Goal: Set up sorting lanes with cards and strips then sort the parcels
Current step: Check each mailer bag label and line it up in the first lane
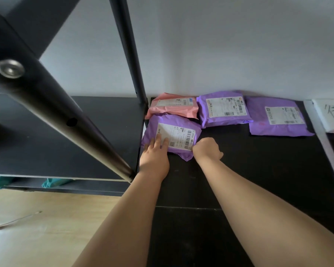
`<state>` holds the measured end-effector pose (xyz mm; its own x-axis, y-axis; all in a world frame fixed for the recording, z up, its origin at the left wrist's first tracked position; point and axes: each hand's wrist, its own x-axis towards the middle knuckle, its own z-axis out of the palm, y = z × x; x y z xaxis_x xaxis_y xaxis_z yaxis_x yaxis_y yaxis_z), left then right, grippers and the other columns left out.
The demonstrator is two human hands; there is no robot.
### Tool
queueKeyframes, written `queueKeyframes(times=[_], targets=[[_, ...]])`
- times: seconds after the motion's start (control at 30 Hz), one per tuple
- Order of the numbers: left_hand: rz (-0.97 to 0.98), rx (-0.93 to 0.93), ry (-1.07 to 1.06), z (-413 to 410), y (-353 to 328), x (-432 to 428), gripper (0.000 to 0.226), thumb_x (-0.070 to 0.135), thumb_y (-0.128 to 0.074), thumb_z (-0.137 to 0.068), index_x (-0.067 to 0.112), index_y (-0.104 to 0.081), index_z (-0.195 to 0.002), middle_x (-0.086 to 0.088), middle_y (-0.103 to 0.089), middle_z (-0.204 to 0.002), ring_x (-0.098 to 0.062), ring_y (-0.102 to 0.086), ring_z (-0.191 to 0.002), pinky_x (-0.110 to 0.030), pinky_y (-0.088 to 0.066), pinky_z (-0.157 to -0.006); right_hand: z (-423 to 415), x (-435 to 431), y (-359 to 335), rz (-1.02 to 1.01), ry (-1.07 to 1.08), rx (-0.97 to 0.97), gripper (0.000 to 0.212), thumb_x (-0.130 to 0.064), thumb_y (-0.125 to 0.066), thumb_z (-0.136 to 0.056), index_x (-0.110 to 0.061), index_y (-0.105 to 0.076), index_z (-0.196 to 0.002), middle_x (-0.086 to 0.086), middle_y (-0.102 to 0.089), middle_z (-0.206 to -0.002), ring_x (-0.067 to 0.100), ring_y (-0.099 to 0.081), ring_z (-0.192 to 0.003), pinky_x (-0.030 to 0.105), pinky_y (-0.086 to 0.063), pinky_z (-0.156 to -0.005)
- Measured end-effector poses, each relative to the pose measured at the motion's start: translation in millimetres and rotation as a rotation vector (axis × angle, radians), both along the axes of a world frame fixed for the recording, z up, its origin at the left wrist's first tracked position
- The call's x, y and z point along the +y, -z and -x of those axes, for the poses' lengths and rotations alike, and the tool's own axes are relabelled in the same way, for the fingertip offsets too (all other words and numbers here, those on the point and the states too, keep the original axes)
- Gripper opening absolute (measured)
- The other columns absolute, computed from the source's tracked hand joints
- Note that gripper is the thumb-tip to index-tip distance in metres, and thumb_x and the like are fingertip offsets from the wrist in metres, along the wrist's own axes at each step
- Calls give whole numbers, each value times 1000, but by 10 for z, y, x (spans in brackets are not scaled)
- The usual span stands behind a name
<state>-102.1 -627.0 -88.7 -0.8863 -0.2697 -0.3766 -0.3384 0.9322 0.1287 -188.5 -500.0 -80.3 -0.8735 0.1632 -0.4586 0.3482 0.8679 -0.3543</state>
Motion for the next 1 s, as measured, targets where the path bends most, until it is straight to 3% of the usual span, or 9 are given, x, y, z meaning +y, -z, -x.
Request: queueKeyframes(times=[0.13,0.23,0.37,0.5,0.7,0.87,1.0], targets=[[-2,-22,33,-162,-54,95,74,6,-38,-97,23,0,-158,-6,11,-166,-24,-1,-153,-38,-8,-123,-136,94,-45,-36,24,-48,15,-24,-63,-95,-17,-51,-90,0,-43,-71,21,-50,-83,38,-36,-97],[-18,-6,56,-302,-131,211,75,3,-38,-95,23,-4,-158,-4,8,-166,-21,-8,-152,-41,-8,-124,-296,253,-114,-32,12,-14,5,-21,-63,-94,-17,-61,-91,0,-55,-78,19,-53,-81,37,-36,-92],[-47,140,33,-486,-272,424,72,-1,-43,-90,19,-20,-155,-4,-9,-166,-22,-24,-146,-42,-18,-122,-492,552,-325,9,-50,167,7,-18,-65,-91,-23,-63,-87,-7,-59,-81,11,-53,-71,34,-33,-81],[-94,229,-1,-650,-568,699,61,9,-44,-99,20,-22,-155,-4,-14,-165,-24,-20,-149,-42,-20,-121,-695,933,-674,27,-117,336,16,-20,-61,-95,-27,-57,-82,-12,-58,-77,13,-56,-74,32,-30,-75],[-361,505,-212,-882,-1297,1221,51,18,-48,-102,20,-37,-152,1,-30,-161,-20,-29,-147,-37,-29,-118,-1019,1517,-1315,110,-206,564,11,-21,-64,-95,-29,-60,-88,-8,-64,-90,10,-53,-76,33,-27,-81],[-600,592,-327,-1158,-1777,1695,44,32,-59,-97,23,-54,-140,6,-59,-136,-14,-56,-123,-28,-46,-97,-1334,2064,-1879,246,-228,705,4,-22,-65,-95,-23,-68,-94,-6,-64,-91,12,-54,-82,32,-29,-86],[-808,664,-410,-1375,-2068,2091,31,42,-66,-91,29,-67,-119,16,-70,-104,-5,-65,-96,-22,-51,-78,-1577,2462,-2279,396,-218,731,5,-19,-66,-93,-20,-71,-92,-7,-63,-89,17,-61,-85,52,-46,-95]])
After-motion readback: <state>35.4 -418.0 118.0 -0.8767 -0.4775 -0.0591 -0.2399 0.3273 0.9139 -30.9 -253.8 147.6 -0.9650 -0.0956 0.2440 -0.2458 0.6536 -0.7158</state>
